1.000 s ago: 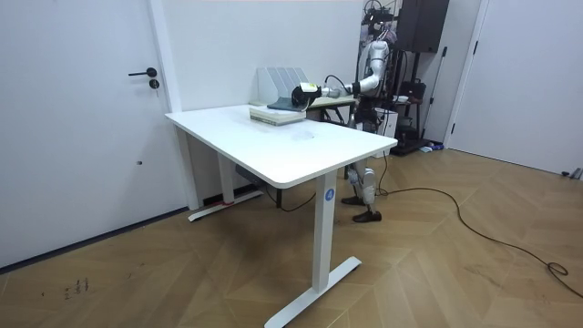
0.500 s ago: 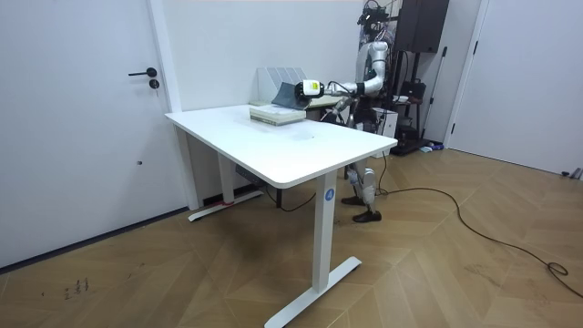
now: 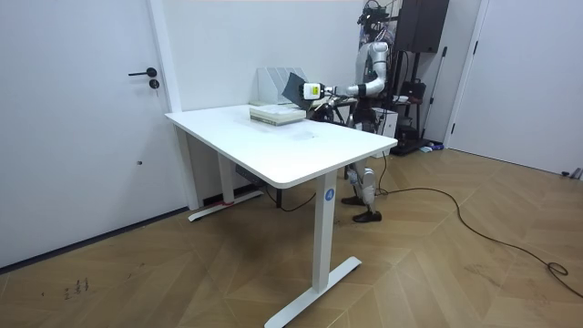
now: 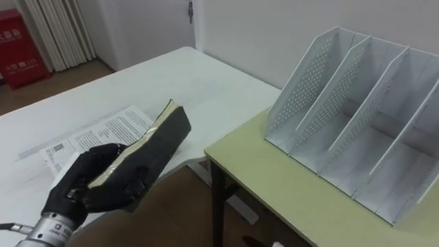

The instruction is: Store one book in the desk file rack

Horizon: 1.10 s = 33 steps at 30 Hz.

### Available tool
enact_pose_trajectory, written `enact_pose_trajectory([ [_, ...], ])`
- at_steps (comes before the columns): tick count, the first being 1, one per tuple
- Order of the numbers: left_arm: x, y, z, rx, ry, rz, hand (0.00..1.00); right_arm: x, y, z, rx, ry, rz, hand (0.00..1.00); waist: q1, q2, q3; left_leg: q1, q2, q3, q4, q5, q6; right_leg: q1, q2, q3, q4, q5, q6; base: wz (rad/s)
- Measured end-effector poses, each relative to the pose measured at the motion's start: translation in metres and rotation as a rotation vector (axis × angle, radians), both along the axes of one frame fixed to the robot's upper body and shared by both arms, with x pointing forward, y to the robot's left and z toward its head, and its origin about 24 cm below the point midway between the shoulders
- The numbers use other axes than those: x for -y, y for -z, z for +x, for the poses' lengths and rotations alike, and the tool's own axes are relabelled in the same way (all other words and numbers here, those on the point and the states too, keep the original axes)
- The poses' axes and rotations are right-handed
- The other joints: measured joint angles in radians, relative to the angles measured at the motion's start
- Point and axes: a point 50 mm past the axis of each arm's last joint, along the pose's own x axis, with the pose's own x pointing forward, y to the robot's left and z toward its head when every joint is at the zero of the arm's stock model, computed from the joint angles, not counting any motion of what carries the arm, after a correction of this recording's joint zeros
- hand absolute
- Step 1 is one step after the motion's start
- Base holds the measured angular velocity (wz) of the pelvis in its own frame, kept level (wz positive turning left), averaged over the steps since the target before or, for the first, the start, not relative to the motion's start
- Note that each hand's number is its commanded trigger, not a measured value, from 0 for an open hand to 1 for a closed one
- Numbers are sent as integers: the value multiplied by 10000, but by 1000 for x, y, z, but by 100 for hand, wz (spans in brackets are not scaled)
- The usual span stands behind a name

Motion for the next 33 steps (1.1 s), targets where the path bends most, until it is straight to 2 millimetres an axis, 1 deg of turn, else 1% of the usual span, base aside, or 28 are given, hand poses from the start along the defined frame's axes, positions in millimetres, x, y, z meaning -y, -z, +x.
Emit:
enact_pose_trajectory([
  [2,1,-1,0,46,338,-977,100,-4,-4,1,-55,-170,652,0,35,-18,15,3,6,29,1,0,0,-19,10,67,13,0,0,-4],
  [6,2,-3,-1,54,943,-1913,100,-8,-14,5,59,-756,1130,0,124,-23,48,-20,8,14,1,0,0,-50,15,106,15,0,0,-4],
  [9,4,-4,-2,131,1555,-2979,100,-12,-21,7,76,-749,2148,0,138,-63,73,-1,15,18,3,0,0,-42,18,133,27,0,0,0],
  [11,5,-5,-2,196,1874,-3440,100,-13,-27,10,219,-846,2613,0,201,-65,75,3,10,29,2,0,-1,-48,12,164,30,0,0,-2],
  [12,5,-6,-3,246,2078,-3762,100,-13,-34,12,405,-893,2994,0,233,-76,81,12,9,35,2,0,-1,-49,8,181,46,0,0,-5],
  [14,6,-8,-4,359,2526,-4206,100,-13,-46,16,779,-1021,3684,0,245,-139,101,19,14,50,3,0,-1,-48,12,192,49,0,0,-2],
  [17,8,-8,-5,318,2961,-4478,100,-12,-51,18,724,-974,4358,0,240,-231,111,14,16,43,2,-1,-1,-33,14,184,34,0,0,0],
  [21,8,-4,-8,91,3262,-5191,100,-5,-54,20,503,-459,5563,0,259,-226,110,6,2,42,6,-1,-2,-60,10,235,10,1,1,-4],
  [24,8,-1,-12,-159,3569,-5954,100,0,-61,22,628,-92,6376,0,248,-227,107,-43,12,47,9,-1,-2,-143,12,252,45,0,1,-3],
  [26,6,-2,-13,-140,3940,-6362,100,2,-73,25,916,-289,6891,0,242,-231,104,-132,15,47,31,-1,-2,-221,12,258,53,1,0,0],
  [27,5,-2,-13,-110,4008,-6507,100,2,-75,25,973,-332,7090,0,247,-238,99,-133,15,46,41,-1,-2,-222,13,269,57,0,1,0],
  [28,5,-3,-13,-18,4093,-6960,100,1,-79,26,1029,-396,7636,0,247,-251,87,-127,19,46,58,-1,-2,-221,16,294,64,1,1,-7],
  [29,4,-5,-13,109,4154,-7367,100,0,-81,26,1038,-484,8034,0,251,-271,66,-114,22,46,62,-1,-2,-218,25,351,63,0,1,-8],
  [33,2,-7,-14,322,4277,-8181,100,-3,-85,25,859,-828,8554,0,274,-303,41,-95,21,45,61,-3,-5,-183,28,439,71,1,1,-4],
])
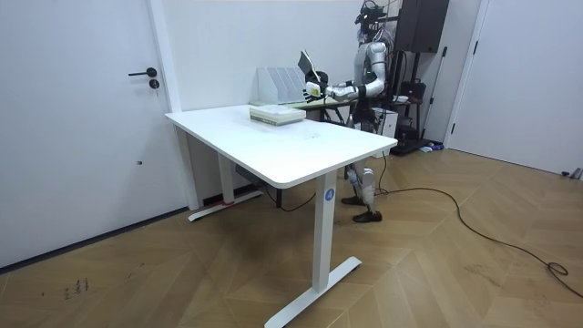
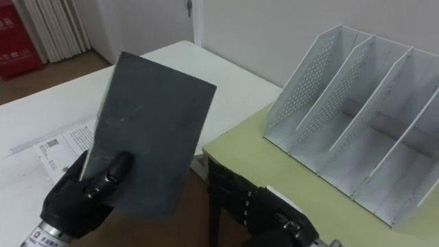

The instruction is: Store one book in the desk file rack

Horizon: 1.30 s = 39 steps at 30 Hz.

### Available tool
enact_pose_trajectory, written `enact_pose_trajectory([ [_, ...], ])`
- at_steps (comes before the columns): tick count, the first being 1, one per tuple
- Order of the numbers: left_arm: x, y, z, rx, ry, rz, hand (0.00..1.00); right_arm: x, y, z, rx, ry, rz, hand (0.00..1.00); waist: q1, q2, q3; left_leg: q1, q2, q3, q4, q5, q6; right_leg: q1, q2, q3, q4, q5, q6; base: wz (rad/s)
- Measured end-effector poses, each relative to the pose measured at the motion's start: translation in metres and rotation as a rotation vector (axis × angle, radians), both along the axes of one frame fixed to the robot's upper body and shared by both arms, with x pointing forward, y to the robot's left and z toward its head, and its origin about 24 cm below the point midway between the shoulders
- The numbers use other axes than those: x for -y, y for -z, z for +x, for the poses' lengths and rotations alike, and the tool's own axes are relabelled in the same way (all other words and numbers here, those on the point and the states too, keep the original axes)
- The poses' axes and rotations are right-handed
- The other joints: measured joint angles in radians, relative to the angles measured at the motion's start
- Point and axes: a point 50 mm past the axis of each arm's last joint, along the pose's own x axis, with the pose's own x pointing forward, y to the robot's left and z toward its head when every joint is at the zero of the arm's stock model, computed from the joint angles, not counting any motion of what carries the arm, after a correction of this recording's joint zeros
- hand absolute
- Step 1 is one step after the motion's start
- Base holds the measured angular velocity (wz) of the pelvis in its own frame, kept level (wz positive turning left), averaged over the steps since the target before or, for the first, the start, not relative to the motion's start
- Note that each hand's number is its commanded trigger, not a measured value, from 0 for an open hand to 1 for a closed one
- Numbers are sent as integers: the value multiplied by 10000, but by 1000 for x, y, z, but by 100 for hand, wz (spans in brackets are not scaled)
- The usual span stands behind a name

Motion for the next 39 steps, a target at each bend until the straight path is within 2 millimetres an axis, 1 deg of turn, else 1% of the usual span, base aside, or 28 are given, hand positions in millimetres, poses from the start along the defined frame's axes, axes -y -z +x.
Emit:
enact_pose_trajectory([
  [3,1,0,0,-54,58,-265,100,-2,-1,0,-145,-234,331,0,-4,-22,-13,46,-15,-27,-2,0,-1,21,-9,31,10,0,0,0],
  [9,4,4,-1,-282,491,-370,100,-8,-8,2,-175,-574,1868,0,11,-20,-11,80,-27,-31,-21,0,0,65,-12,80,-4,0,1,0],
  [12,6,5,-2,-322,765,-418,100,-16,-13,2,-27,-829,2644,0,50,-18,-10,44,-20,-31,-18,0,-1,19,-2,101,-7,0,1,0],
  [18,10,6,-3,-318,1348,-546,100,-26,-14,0,-218,-1164,3748,0,63,-5,-5,50,-20,-25,-14,0,-1,20,8,142,-42,-1,2,-1],
  [22,14,10,-4,-577,1557,-612,100,-32,-19,2,-158,-1377,4547,0,145,46,0,109,-37,-26,-14,0,-1,60,18,370,-52,0,1,-10],
  [25,15,13,-5,-695,1576,-637,100,-34,-20,3,-113,-1469,4577,0,140,90,16,116,-49,-26,-14,0,-1,67,15,428,-56,0,1,-2],
  [27,15,15,-5,-751,1566,-671,100,-35,-20,3,-127,-1473,4580,0,138,154,44,122,-63,-26,-13,0,-1,70,15,566,-57,0,1,0],
  [29,15,18,-5,-881,1565,-707,100,-35,-20,3,-158,-1441,4568,0,137,260,42,124,-85,-22,2,1,-3,78,-4,662,-57,0,1,0],
  [30,15,18,-5,-890,1568,-707,100,-35,-20,3,-176,-1428,4564,0,137,265,43,116,-94,-3,44,1,-3,100,-17,707,-64,0,1,7],
  [31,15,19,-5,-935,1569,-701,100,-37,-19,3,-252,-1393,4556,0,157,201,72,-30,-145,98,483,-11,-21,240,-114,1108,-125,3,5,31],
  [32,17,21,-4,-1041,1646,-723,100,-39,-18,3,-326,-1314,4631,0,57,32,102,-542,-234,228,1174,-146,-179,431,-334,1942,-269,15,39,51],
  [33,19,21,-4,-1050,1707,-742,100,-38,-19,3,-330,-1282,4608,0,-83,35,89,-792,-231,220,892,-121,-209,439,-371,2159,-254,-1,72,85],
  [34,22,20,-2,-1028,1916,-665,100,-35,-19,4,-388,-1189,4688,0,-214,-7,53,-1166,-123,650,222,317,79,302,-464,2271,-53,-154,310,53],
  [35,24,23,-5,-1186,1987,-699,100,-35,-19,4,-526,-1139,4697,0,-50,-69,32,-1152,-9,1032,301,563,41,101,-555,2117,178,-207,469,23],
  [36,24,24,-6,-1216,1973,-740,100,-36,-19,4,-567,-1134,4703,0,75,-71,21,-1108,4,995,325,556,31,52,-552,1938,260,-226,499,-34],
  [37,22,24,-6,-1201,1927,-723,100,-36,-19,4,-573,-1158,4701,16,295,-52,25,-1021,-10,583,347,545,17,3,-533,1520,388,-227,522,-45],
  [38,21,24,-6,-1192,1871,-738,100,-38,-20,4,-539,-1219,4718,65,359,132,74,-902,85,-414,319,531,-5,-226,-437,1138,667,-410,563,-52],
  [39,20,24,-6,-1169,1831,-751,100,-39,-21,4,-512,-1284,4723,84,393,204,59,-872,251,-894,323,507,-45,-445,-322,1186,550,-477,537,-72],
])
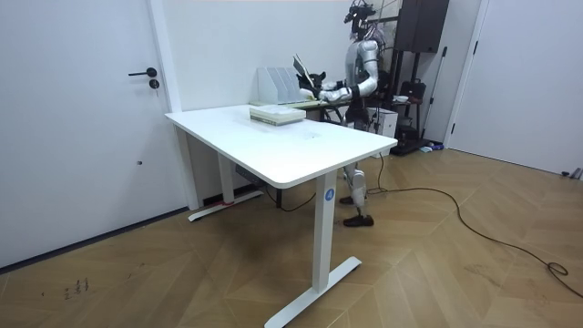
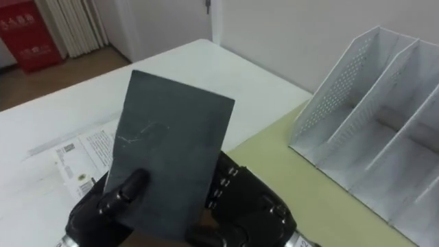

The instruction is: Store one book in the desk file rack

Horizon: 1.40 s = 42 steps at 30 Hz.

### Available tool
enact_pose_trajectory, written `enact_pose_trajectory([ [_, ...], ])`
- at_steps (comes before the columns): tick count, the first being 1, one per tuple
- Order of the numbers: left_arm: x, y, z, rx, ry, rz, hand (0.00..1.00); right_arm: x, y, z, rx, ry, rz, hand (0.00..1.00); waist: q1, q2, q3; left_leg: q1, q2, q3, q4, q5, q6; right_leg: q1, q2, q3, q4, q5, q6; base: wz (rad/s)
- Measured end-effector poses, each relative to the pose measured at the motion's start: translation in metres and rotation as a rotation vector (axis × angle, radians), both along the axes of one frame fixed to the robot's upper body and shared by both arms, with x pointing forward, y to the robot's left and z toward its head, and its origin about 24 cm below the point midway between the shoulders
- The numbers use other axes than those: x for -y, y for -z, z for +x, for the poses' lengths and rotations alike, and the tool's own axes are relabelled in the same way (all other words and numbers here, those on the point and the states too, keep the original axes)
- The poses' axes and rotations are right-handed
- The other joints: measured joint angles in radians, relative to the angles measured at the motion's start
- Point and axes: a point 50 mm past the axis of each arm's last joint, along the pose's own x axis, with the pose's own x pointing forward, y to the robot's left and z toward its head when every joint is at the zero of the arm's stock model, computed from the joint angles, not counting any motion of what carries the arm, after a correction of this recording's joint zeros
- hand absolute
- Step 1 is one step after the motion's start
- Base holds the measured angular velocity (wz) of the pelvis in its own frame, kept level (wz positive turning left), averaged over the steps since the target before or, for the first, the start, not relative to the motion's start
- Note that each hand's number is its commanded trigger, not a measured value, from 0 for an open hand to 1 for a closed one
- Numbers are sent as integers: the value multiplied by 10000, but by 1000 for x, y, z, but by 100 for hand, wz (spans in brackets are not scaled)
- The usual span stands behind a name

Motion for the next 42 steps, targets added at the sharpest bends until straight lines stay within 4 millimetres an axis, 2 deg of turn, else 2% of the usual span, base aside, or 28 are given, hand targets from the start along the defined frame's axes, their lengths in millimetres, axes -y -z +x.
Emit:
enact_pose_trajectory([
  [1,-10,-4,1,203,-279,78,100,-6,-5,1,225,-202,20,91,-29,-56,-39,-83,567,-55,294,-42,-137,-419,190,-70,-923,529,-278,-43],
  [2,-10,-1,3,129,-384,27,100,-7,-6,1,299,-257,14,100,-366,92,-11,-191,1134,448,651,-303,-440,-494,218,-376,-770,1397,-358,-19],
  [3,-5,1,3,7,-279,-28,100,-5,-4,1,177,-133,-79,100,-510,86,-21,-184,1067,511,652,-435,-540,-456,103,-314,-710,1373,-330,9],
  [4,2,3,1,-109,131,-9,100,0,-2,3,20,166,-266,100,-504,32,-4,-203,718,863,477,-488,-549,-349,-116,13,-706,1395,-295,-5],
  [5,3,3,1,-121,379,183,100,2,-2,3,41,252,-342,100,-535,50,-11,-359,452,954,5,-365,-531,-180,-214,74,-720,1359,-214,-11],
  [6,3,3,1,-95,424,220,100,3,-2,3,53,254,-354,100,-572,87,-28,-491,309,972,-214,-112,-541,-87,-208,31,-712,1300,-120,-22],
  [7,1,4,0,-138,443,310,100,3,2,1,-118,258,-331,100,-403,-122,-89,-495,197,1184,-20,304,-299,74,-287,16,-653,1158,95,-8],
  [8,2,5,-1,-124,595,345,100,4,3,-1,-185,280,-313,100,-414,-183,-113,-330,104,1215,55,231,-211,278,-253,-161,-608,1163,123,0],
  [11,3,4,-4,129,1295,344,100,2,1,2,-133,28,-295,100,-372,-248,-152,-260,-88,1232,130,109,-31,362,-426,-271,-586,1149,217,10],
  [14,7,4,-6,185,1768,379,100,1,1,2,-266,-92,-333,100,-341,-184,-115,-269,-200,1182,261,-6,59,485,-557,-302,-582,1070,344,3],
  [16,6,3,-6,273,1858,524,100,1,2,2,-289,-115,-352,100,-305,-150,-97,-335,-193,1188,354,-76,40,489,-555,-309,-580,1032,404,-7],
  [18,6,3,-7,264,1914,480,100,1,2,2,-286,-110,-332,100,-302,-47,-47,-358,-185,1204,375,-73,19,473,-549,-325,-590,991,437,-3],
  [23,7,3,-7,294,1998,633,100,4,3,1,-311,-112,-443,100,-466,43,-75,-423,-110,1192,396,-34,-99,402,-486,-443,-489,767,281,2],
  [29,7,3,-7,331,2043,655,100,4,3,-1,-301,-112,-410,100,-459,-107,-166,-451,-89,1196,474,-45,-137,306,-483,-531,-369,690,249,3],
  [32,6,3,-7,332,2060,718,100,4,4,-1,-319,-113,-417,100,-437,-136,-161,-452,-76,1197,476,-51,-142,310,-483,-579,-325,690,249,5],
  [33,6,3,-7,331,2066,751,95,4,4,-1,-325,-112,-422,100,-430,-136,-161,-451,-73,1197,477,-52,-144,310,-483,-587,-312,690,250,4],
  [34,6,3,-7,331,2072,794,51,4,4,-2,-340,-109,-441,100,-424,-134,-160,-451,-61,1197,482,-57,-150,309,-480,-605,-288,689,251,0],
  [35,5,3,-7,337,2088,867,0,4,5,-2,-337,-112,-482,100,-418,-136,-160,-464,-41,1202,503,-67,-161,308,-466,-620,-273,689,251,0],
  [42,4,2,-7,355,2129,1118,0,8,3,-1,-84,-31,-845,100,-421,-96,-135,-498,53,1201,647,-104,-220,329,-387,-639,-243,661,205,-1],
])
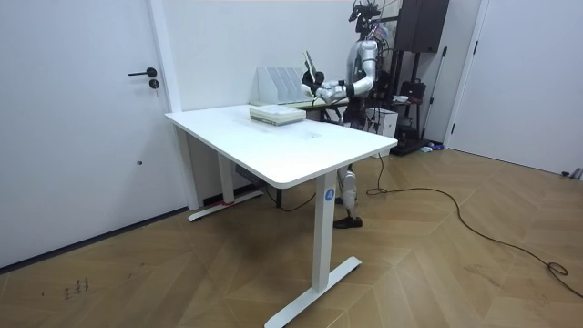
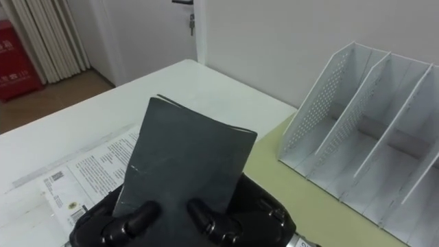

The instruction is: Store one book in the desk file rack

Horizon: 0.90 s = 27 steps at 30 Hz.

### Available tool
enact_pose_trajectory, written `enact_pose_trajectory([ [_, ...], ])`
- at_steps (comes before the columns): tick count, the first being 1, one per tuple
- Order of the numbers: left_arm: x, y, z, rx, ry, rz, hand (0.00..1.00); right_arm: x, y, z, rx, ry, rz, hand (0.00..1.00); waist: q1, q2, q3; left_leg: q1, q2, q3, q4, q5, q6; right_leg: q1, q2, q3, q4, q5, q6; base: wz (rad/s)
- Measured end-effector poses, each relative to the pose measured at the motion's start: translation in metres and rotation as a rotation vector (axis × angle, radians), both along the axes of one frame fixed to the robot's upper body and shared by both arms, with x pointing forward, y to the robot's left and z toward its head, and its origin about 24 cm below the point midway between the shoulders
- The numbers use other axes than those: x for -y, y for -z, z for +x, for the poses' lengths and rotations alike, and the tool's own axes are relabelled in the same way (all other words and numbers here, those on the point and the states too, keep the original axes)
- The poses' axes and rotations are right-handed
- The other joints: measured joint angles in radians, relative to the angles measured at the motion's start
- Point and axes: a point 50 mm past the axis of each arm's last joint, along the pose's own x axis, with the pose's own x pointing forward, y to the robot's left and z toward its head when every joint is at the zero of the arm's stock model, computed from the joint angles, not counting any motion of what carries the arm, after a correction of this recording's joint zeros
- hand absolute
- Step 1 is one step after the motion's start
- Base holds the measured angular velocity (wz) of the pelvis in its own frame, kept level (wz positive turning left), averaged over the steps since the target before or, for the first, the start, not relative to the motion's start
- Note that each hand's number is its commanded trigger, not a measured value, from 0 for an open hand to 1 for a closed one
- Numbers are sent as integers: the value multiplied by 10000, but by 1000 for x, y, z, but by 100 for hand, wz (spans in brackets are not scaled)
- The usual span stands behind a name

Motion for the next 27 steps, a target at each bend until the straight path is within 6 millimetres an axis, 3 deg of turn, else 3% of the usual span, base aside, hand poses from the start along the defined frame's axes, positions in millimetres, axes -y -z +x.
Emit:
enact_pose_trajectory([
  [8,-2,-3,1,414,-177,115,0,15,-13,2,770,-15,-1383,100,-57,-36,9,-86,-12,-11,41,0,0,-49,-5,21,-7,-54,-29,0],
  [14,-1,-3,0,569,65,128,0,27,-47,5,2342,574,-1411,100,-137,-55,17,-34,-26,-33,-32,-1,-4,-44,-13,-12,-25,-110,-33,1],
  [19,0,-3,-1,764,397,273,0,26,-57,9,2833,567,-1446,100,-318,-58,20,24,-26,-10,-97,-8,-17,-40,-12,-7,-31,-133,-38,0],
  [27,4,2,-4,825,877,1271,0,35,-81,19,3895,1251,-1977,100,-713,-331,178,95,-46,39,-191,-8,-18,-51,-18,49,-18,-150,-25,-2],
])
